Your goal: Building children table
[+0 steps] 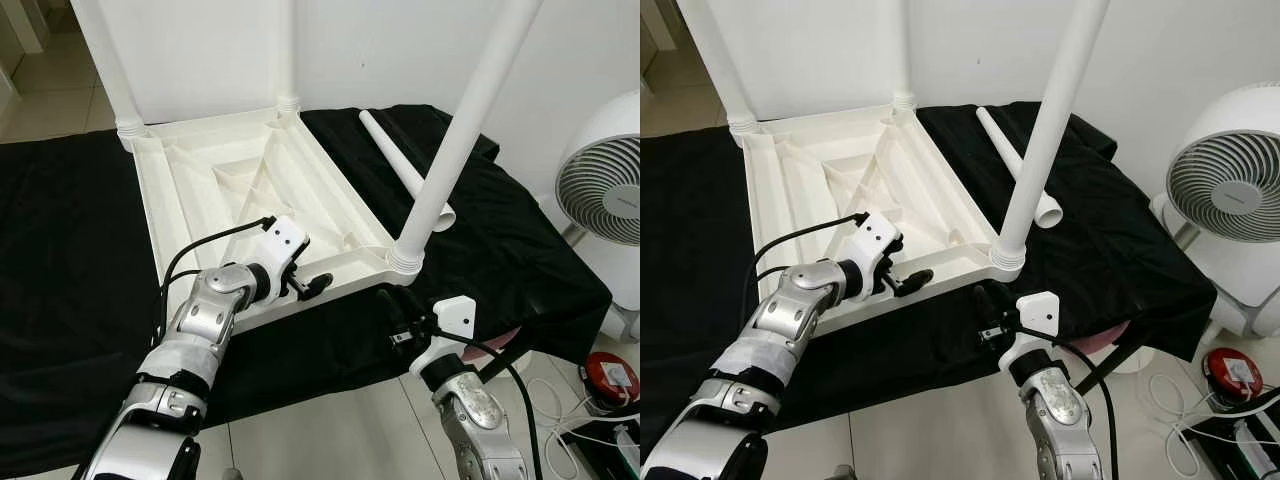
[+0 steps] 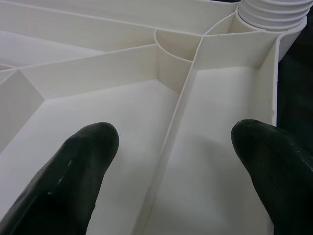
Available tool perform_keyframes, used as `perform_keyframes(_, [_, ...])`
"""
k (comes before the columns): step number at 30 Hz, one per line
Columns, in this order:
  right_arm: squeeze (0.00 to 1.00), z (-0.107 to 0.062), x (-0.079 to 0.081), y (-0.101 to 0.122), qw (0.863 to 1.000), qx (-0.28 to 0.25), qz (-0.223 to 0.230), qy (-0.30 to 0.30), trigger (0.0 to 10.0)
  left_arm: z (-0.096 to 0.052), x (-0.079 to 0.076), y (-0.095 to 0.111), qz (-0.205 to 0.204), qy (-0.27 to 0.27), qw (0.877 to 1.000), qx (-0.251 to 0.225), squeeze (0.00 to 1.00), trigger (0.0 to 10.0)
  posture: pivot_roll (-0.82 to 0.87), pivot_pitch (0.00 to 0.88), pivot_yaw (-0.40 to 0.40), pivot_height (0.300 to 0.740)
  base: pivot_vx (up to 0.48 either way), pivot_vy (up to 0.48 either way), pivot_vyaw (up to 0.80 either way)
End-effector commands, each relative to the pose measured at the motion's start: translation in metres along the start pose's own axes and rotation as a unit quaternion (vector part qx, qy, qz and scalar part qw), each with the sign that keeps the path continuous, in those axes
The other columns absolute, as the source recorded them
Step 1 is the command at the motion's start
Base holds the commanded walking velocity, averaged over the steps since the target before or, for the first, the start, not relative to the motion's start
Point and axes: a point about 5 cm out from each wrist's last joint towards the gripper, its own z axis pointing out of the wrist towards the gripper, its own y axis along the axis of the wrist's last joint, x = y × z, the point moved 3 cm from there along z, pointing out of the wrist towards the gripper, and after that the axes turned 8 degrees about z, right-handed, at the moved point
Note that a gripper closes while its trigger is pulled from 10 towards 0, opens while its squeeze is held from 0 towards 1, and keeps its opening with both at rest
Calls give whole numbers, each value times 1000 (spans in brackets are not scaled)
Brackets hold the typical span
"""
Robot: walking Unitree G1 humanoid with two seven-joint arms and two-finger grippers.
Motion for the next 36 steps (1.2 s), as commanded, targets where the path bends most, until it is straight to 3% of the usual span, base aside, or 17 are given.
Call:
perform_keyframes(1, [0, 1, 3, 2, 1000, -6, -6, 1, 10000, 2, 15, -14, -6, 109, 993, 52, 0, 10000, -83, 0, 9, 740, 0, 0, 0])
perform_keyframes(9, [0, 2, 2, 3, 1000, -9, -9, -6, 10000, 2, 20, -20, -8, 152, 985, 84, 0, 10000, -88, 0, 14, 740, 0, 0, 0])
perform_keyframes(10, [0, 3, 1, 3, 1000, -9, -10, -8, 10000, 2, 20, -23, -2, 161, 982, 96, 0, 6980, -86, 0, 14, 740, 0, 0, 0])
perform_keyframes(11, [0, 3, 1, 3, 1000, -10, -9, -8, 10000, 2, 20, -24, -1, 163, 982, 99, 0, 6353, -86, 0, 14, 740, 0, 0, 0])
perform_keyframes(12, [0, 3, 1, 3, 1000, -10, -9, -8, 10000, 2, 20, -24, -1, 163, 982, 99, 0, 6353, -86, 0, 14, 740, 0, 0, 0])
perform_keyframes(13, [0, 3, 1, 3, 1000, -10, -9, -8, 10000, 2, 21, -24, 2, 168, 981, 101, 0, 3961, -86, 0, 14, 740, 0, 0, 0])
perform_keyframes(14, [0, 3, 2, 3, 1000, -10, -9, -8, 10000, 2, 22, -26, 10, 174, 979, 108, 0, 2510, -84, 0, 12, 740, 0, 0, 0])
perform_keyframes(17, [0, 4, 2, 3, 1000, -10, -9, -8, 10000, 1, 23, -30, 20, 183, 975, 120, 0, 0, -78, 0, 7, 740, 0, 0, 0])
perform_keyframes(36, [0, 11, 2, 6, 1000, -14, -12, -5, 10000, -5, 27, -47, 0, 211, 966, 151, 0, 0, -73, 0, -8, 740, 0, 0, 0])
